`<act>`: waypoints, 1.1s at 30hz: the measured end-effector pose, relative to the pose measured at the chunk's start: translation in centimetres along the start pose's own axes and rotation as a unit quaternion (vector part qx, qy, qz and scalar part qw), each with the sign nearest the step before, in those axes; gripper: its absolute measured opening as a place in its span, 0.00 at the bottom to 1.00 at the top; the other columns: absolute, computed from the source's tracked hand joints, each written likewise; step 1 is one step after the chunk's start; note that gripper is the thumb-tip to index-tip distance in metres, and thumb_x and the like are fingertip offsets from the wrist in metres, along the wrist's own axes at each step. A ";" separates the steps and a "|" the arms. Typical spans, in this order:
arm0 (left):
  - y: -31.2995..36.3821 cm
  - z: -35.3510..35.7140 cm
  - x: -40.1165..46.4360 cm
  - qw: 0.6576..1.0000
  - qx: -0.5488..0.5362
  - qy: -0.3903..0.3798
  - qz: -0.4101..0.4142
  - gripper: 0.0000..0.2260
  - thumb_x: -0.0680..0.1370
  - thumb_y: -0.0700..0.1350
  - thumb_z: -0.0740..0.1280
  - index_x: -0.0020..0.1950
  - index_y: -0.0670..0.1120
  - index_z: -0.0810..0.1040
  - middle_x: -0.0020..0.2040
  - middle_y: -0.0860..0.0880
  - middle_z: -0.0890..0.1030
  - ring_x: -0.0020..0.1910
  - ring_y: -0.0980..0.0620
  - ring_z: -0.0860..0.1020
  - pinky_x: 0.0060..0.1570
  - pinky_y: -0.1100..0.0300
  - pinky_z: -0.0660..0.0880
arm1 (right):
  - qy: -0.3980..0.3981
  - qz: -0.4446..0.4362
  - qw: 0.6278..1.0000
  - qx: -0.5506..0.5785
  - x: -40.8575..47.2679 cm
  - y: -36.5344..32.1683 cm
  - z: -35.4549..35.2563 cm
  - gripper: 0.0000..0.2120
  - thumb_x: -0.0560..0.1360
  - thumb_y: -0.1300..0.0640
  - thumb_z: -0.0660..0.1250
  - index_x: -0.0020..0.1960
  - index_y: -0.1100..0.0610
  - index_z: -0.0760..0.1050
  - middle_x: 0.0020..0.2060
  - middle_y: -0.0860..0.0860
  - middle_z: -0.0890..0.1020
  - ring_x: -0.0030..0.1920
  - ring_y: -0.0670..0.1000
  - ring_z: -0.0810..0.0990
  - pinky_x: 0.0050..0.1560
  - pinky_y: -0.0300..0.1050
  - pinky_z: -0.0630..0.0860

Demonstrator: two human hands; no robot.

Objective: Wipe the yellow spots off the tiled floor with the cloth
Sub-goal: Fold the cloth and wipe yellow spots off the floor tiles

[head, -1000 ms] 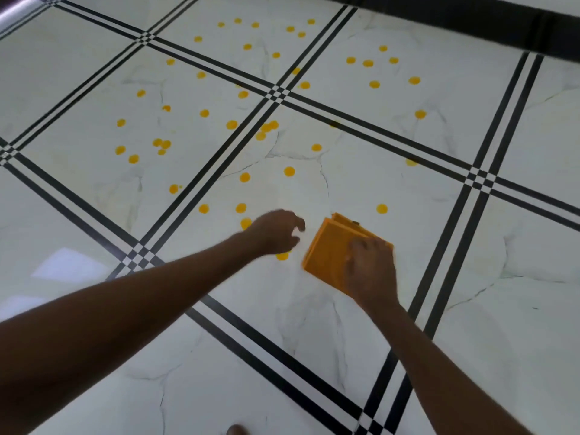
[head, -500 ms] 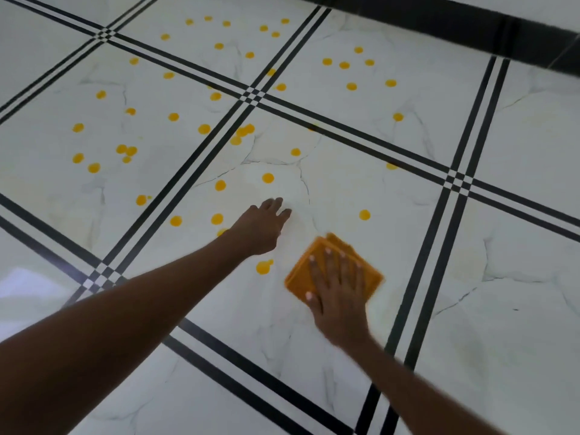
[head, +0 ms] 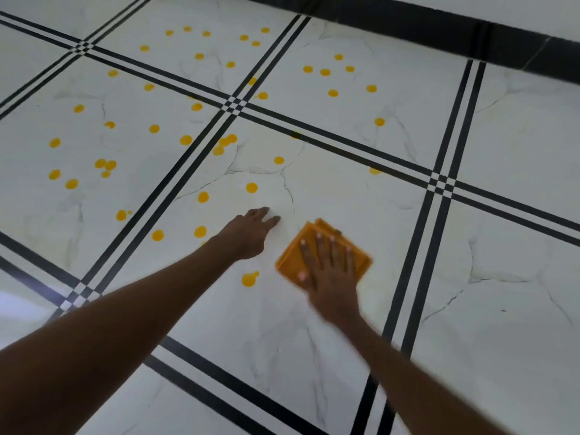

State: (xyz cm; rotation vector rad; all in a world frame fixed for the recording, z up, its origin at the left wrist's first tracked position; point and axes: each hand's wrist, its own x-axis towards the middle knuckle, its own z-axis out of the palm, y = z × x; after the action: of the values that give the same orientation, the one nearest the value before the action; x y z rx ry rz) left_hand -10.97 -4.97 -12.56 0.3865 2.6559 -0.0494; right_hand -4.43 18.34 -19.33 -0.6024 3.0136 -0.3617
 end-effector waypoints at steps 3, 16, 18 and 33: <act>-0.1 0.1 0.2 1.000 -0.015 -0.022 -0.015 0.30 0.82 0.41 0.59 0.83 0.48 0.53 0.82 0.43 0.51 0.79 0.42 0.57 0.71 0.46 0.66 | 0.014 0.075 0.996 -0.039 6.2 9.6 -1.3 0.30 0.84 0.39 0.41 0.83 0.49 0.55 0.82 0.56 0.59 0.81 0.64 0.58 0.74 0.72 0.57; 0.1 1.0 0.5 1.000 0.009 -0.020 -0.019 0.46 0.77 0.62 0.67 0.83 0.50 0.41 0.83 0.41 0.41 0.82 0.41 0.47 0.74 0.47 0.62 | -0.014 -0.048 0.998 -0.044 6.3 7.2 -1.1 0.32 0.82 0.38 0.50 0.83 0.45 0.51 0.83 0.54 0.54 0.82 0.61 0.54 0.76 0.70 0.55; -0.2 1.1 0.3 1.000 -0.007 -0.005 -0.020 0.45 0.77 0.61 0.68 0.83 0.50 0.43 0.83 0.42 0.43 0.82 0.42 0.48 0.73 0.48 0.63 | 0.017 0.066 0.997 -0.047 8.4 11.9 -2.1 0.32 0.82 0.37 0.47 0.83 0.47 0.50 0.83 0.54 0.55 0.82 0.62 0.55 0.77 0.70 0.54; -1.3 2.9 1.1 0.996 -0.055 0.058 -0.030 0.45 0.76 0.66 0.65 0.83 0.51 0.43 0.83 0.43 0.42 0.82 0.43 0.45 0.77 0.48 0.54 | 0.105 0.230 0.966 -0.049 14.5 15.9 -2.9 0.35 0.80 0.37 0.45 0.82 0.51 0.59 0.79 0.60 0.64 0.78 0.67 0.63 0.74 0.72 0.59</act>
State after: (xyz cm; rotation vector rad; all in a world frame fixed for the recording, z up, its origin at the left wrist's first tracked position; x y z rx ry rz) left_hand -11.02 -6.19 -15.64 0.2809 2.7693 0.1041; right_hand -23.98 27.64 -20.26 0.1546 3.2510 -0.2621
